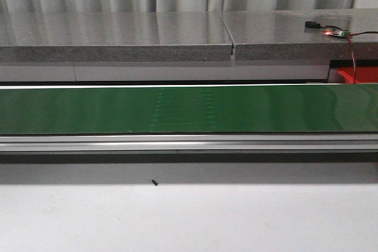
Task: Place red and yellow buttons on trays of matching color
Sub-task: 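Lower the left gripper toward the remaining buttons beside the belt, then close the left gripper on a yellow button in the pile, then set the yellow button on the green belt and open the left gripper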
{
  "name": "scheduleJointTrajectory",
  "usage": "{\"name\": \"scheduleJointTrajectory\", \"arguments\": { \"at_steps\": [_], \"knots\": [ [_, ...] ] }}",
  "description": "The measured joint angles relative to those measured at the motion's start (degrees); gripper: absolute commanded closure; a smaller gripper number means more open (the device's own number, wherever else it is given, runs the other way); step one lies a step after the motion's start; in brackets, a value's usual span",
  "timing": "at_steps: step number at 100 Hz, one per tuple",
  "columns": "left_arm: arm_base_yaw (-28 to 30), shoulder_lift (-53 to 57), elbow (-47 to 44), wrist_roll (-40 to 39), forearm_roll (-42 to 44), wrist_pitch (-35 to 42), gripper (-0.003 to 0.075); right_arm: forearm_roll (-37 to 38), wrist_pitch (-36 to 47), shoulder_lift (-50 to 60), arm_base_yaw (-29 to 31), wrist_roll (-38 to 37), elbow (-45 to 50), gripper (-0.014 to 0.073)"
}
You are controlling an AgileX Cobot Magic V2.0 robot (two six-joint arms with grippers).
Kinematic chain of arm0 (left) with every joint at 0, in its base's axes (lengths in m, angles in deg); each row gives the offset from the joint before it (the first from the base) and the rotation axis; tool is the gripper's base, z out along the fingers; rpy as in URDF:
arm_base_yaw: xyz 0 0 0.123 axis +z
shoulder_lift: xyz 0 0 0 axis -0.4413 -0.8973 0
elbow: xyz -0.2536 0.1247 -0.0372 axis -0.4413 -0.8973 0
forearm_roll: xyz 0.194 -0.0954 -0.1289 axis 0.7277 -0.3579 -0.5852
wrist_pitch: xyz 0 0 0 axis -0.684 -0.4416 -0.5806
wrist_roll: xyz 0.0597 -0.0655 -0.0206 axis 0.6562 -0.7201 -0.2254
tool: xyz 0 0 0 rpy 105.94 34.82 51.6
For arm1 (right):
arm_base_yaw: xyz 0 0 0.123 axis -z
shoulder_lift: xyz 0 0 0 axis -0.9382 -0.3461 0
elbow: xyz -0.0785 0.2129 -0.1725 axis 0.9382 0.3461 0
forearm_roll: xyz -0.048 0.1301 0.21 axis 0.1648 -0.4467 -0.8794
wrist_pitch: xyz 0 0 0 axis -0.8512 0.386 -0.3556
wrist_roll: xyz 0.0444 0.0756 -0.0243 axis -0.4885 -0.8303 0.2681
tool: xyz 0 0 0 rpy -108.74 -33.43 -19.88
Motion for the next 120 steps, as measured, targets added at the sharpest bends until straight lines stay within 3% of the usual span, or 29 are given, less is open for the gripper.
{"name": "scheduleJointTrajectory", "arguments": {
  "at_steps": [27, 67, 120],
  "knots": [
    [0.0, 1.32, 0.0, 0.89, -0.22, 0.25, 0.052, 0.0, 0.0, 0.0, 0.0, 0.0, 0.0, 0.066],
    [-0.23, 13.41, 0.0, 4.91, -0.83, -3.11, 0.052, 0.0, 0.0, 0.0, 0.0, 0.0, 0.0, 0.066],
    [-8.81, 13.21, 0.0, 8.74, -3.01, -5.03, 0.052, 0.0, 0.0, 0.0, 0.0, 0.0, 0.0, 0.066]
  ]
}}
